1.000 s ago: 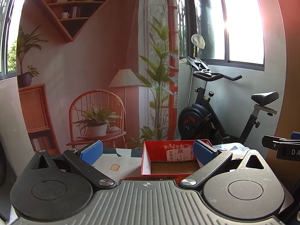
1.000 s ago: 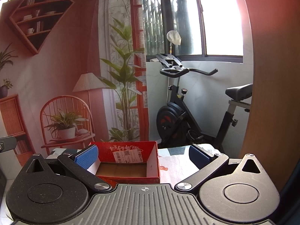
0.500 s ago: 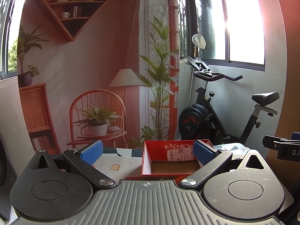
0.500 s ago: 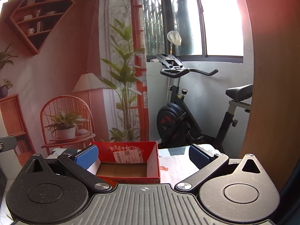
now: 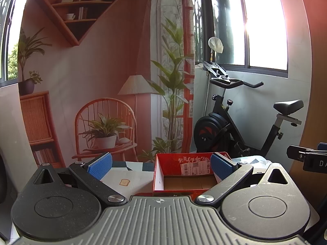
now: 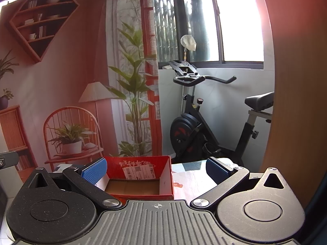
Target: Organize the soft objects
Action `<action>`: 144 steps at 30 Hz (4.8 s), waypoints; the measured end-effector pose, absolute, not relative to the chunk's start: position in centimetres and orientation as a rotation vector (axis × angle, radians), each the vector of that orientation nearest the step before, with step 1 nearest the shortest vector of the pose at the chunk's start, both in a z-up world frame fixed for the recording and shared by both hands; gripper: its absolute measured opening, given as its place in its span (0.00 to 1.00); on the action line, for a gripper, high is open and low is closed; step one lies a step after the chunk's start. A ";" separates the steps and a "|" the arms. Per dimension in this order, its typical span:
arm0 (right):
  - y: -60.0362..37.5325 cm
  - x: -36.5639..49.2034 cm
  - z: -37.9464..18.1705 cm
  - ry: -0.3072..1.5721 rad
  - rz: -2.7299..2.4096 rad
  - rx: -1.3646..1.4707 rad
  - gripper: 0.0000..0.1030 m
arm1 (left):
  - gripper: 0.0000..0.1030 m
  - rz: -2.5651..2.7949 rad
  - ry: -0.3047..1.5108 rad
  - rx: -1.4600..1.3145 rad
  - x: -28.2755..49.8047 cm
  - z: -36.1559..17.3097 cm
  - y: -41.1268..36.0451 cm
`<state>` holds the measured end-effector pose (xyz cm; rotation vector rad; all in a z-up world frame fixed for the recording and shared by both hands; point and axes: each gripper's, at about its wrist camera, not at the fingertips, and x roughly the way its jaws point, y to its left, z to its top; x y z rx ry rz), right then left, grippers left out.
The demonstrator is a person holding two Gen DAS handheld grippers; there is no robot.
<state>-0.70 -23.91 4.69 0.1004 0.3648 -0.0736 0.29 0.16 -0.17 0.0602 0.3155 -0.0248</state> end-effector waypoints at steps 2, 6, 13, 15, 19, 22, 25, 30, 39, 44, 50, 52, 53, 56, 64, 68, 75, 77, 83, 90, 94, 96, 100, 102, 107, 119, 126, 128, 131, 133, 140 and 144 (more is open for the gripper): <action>-23.9 -0.7 4.7 0.365 -0.072 0.102 1.00 | 1.00 -0.023 0.316 0.056 0.3 -0.2 0.2; -24.2 -0.7 4.6 0.363 -0.067 0.115 1.00 | 1.00 -0.024 0.322 0.054 0.5 -0.2 0.1; -24.8 -0.2 3.6 0.373 -0.043 0.149 1.00 | 1.00 -0.018 0.337 0.043 1.2 -0.8 0.3; -24.9 0.2 3.0 0.380 -0.039 0.155 1.00 | 1.00 -0.014 0.342 0.038 1.6 -1.2 0.5; -25.1 0.8 1.4 0.366 -0.028 0.158 1.00 | 1.00 0.003 0.354 0.033 2.4 -2.4 0.9; -25.4 1.0 -0.2 0.325 -0.030 0.163 1.00 | 1.00 0.016 0.374 0.031 3.4 -3.7 1.3; -25.7 2.1 -2.1 0.355 -0.042 0.188 1.00 | 1.00 0.022 0.414 0.007 4.7 -5.3 1.9; -25.9 3.7 -5.4 0.401 -0.079 0.215 1.00 | 1.00 0.037 0.470 -0.013 6.8 -8.2 2.8; -24.9 5.7 -10.5 0.520 -0.093 0.167 1.00 | 1.00 0.044 0.569 -0.027 8.9 -12.6 4.2; -25.6 5.8 -12.6 0.559 -0.124 0.227 1.00 | 0.99 0.036 0.618 -0.034 9.4 -14.1 4.8; -25.7 5.8 -14.1 0.612 -0.064 0.253 1.00 | 0.98 -0.011 0.675 -0.049 9.6 -15.6 4.6; -25.2 5.7 -14.5 0.631 -0.037 0.243 0.99 | 0.96 -0.039 0.693 -0.058 9.6 -16.1 4.4; -25.0 5.7 -14.7 0.638 -0.026 0.242 0.98 | 0.94 -0.050 0.704 -0.060 9.5 -16.3 4.3; -24.5 5.7 -14.8 0.658 0.007 0.241 0.89 | 0.87 -0.073 0.723 -0.072 9.6 -16.7 4.4; -23.8 5.4 -14.4 0.695 0.056 0.215 0.82 | 0.73 -0.143 0.764 -0.070 9.1 -17.2 3.5; -23.0 4.8 -14.2 0.770 0.129 0.161 0.79 | 0.65 -0.213 0.807 -0.065 8.3 -17.6 2.5; -22.5 3.5 -14.2 0.870 0.222 0.105 0.71 | 0.64 -0.310 0.859 -0.038 7.7 -18.0 1.2; -21.9 3.5 -14.7 0.910 0.263 0.092 0.69 | 0.64 -0.340 0.884 -0.044 7.8 -18.6 0.8; -19.9 3.7 -15.8 0.961 0.351 0.020 0.63 | 0.48 -0.415 0.956 -0.081 8.7 -20.5 0.1; -20.0 4.4 -17.1 0.985 0.386 0.031 0.59 | 0.45 -0.563 0.990 -0.153 10.0 -21.8 -1.1; -19.7 5.1 -17.7 0.988 0.417 0.027 0.52 | 0.42 -0.587 1.033 -0.177 10.8 -23.1 -1.8; -19.5 5.2 -17.8 0.983 0.428 0.018 0.47 | 0.41 -0.587 1.052 -0.221 11.3 -23.8 -1.6; -19.6 5.3 -17.7 0.969 0.429 0.031 0.46 | 0.33 -0.602 1.054 -0.279 11.7 -24.1 -1.4; -19.6 5.3 -17.6 0.962 0.429 0.036 0.45 | 0.32 -0.606 1.037 -0.257 11.5 -23.7 -1.7; -19.7 5.1 -16.4 0.913 0.425 0.032 0.45 | 0.32 -0.616 0.992 -0.253 11.4 -22.2 -1.8; -20.7 6.9 -8.5 0.681 0.444 -0.014 0.45 | 0.32 -0.637 0.749 -0.220 12.6 -13.2 -1.6; -20.9 9.7 -5.0 0.591 0.426 -0.085 0.45 | 0.32 -0.632 0.664 -0.203 15.2 -9.2 -2.8; -21.1 10.7 -4.0 0.555 0.419 -0.099 0.46 | 0.32 -0.630 0.633 -0.187 16.0 -8.1 -3.3; -21.6 12.4 -2.8 0.515 0.412 -0.101 0.46 | 0.32 -0.625 0.593 -0.169 17.5 -6.6 -3.9; -21.8 13.7 -1.9 0.487 0.404 -0.113 0.46 | 0.32 -0.621 0.571 -0.164 18.5 -5.7 -4.3; -22.8 18.1 -0.4 0.414 0.398 -0.159 0.46 | 0.33 -0.593 0.524 -0.146 21.9 -3.8 -5.9; -23.3 20.7 -1.3 0.433 0.389 -0.172 0.46 | 0.33 -0.567 0.543 -0.105 23.8 -4.6 -7.4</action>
